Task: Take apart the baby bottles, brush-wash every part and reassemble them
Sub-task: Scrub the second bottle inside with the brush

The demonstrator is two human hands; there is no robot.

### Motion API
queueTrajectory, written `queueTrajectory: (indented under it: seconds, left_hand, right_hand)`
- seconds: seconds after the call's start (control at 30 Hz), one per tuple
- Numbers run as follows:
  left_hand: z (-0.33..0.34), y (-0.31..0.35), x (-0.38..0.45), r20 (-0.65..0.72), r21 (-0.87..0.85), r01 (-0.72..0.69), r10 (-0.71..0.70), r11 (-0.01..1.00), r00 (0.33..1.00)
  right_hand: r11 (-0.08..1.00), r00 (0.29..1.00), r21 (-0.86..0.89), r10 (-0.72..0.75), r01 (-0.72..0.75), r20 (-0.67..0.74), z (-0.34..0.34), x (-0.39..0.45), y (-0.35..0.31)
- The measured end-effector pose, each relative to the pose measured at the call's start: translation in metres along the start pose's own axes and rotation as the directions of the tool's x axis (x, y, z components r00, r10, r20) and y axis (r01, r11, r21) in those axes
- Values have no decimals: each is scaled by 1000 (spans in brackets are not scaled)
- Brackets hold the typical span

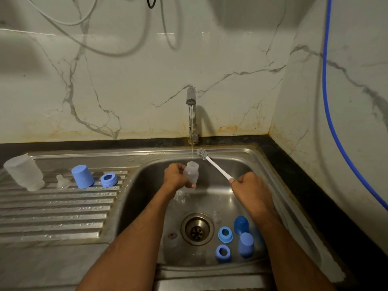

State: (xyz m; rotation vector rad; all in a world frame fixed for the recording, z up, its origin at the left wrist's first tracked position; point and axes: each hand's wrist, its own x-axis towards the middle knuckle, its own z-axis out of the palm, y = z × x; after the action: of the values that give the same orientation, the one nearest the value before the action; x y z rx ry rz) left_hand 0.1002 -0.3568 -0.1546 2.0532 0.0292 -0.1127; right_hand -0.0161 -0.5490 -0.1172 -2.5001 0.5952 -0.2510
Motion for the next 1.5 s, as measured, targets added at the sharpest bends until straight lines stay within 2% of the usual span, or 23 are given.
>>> queueTrajectory:
  seconds: [0.13, 0.3, 0.43, 0.57, 0.7, 0.77, 0.9, 1.0, 1.13, 1.23, 1.33, 1.43, 1.5]
  left_hand:
    - [-1, -2, 0, -42, 78, -22, 25, 997, 999]
    - [2, -3, -2, 31, 186, -28, 23, 982, 999]
    - [-1, 2, -1, -108, 92, -143, 152, 985, 982]
    - [2, -3, -3, -9, 235, -129, 135, 964, 991]
    - [2, 0, -2, -27, 163, -159, 166, 974, 986]
    - [2, 0, -1, 12, 217, -152, 153, 964, 988]
    - [3, 0, 1, -57, 171, -172, 184, 970, 981]
    - [3, -1, -2, 25, 258, -139, 137, 956, 990]
    - [2, 1, 0, -86, 157, -177, 192, 972, 978]
    - [3, 0, -1, 20, 273, -146, 146, 951, 989]
    - [4, 0, -2, -27, 219, -180, 190, 959, 981]
    - [3, 2, -4, 1, 255, -157, 163, 954, 987]
    - [2, 2, -3, -30, 224, -171, 182, 960, 983]
  right_hand:
    - [1000, 1000, -8, -8, 8, 4, 0, -2, 0]
    - [1000, 1000, 8, -8, 8, 2, -1, -2, 0]
    - [1000, 1000, 10, -11, 11, -3, -2, -2, -1]
    - [1000, 1000, 0, -8, 8, 0, -2, -3, -1]
    - [1000, 1000, -19, -12, 12, -1, -3, -3, 0]
    - [1000, 1000, -13, -14, 13, -2, -4, -3, -2]
    - [1000, 1000, -11, -3, 3, -1, -4, -3, -2]
    - [1000, 1000, -11, -2, 2, -5, -2, -3, -1]
    - [1000, 1000, -4, -7, 7, -17, -2, -2, -1]
    - [1000, 1000, -8, -3, 3, -14, -2, -2, -2]
    - [1000, 1000, -12, -1, 1, -19, -3, -3, -2]
    - [1000, 1000, -12, -4, 4, -14, -3, -3, 0]
    - [1000, 1000, -3, -3, 3, -14, -3, -3, -1]
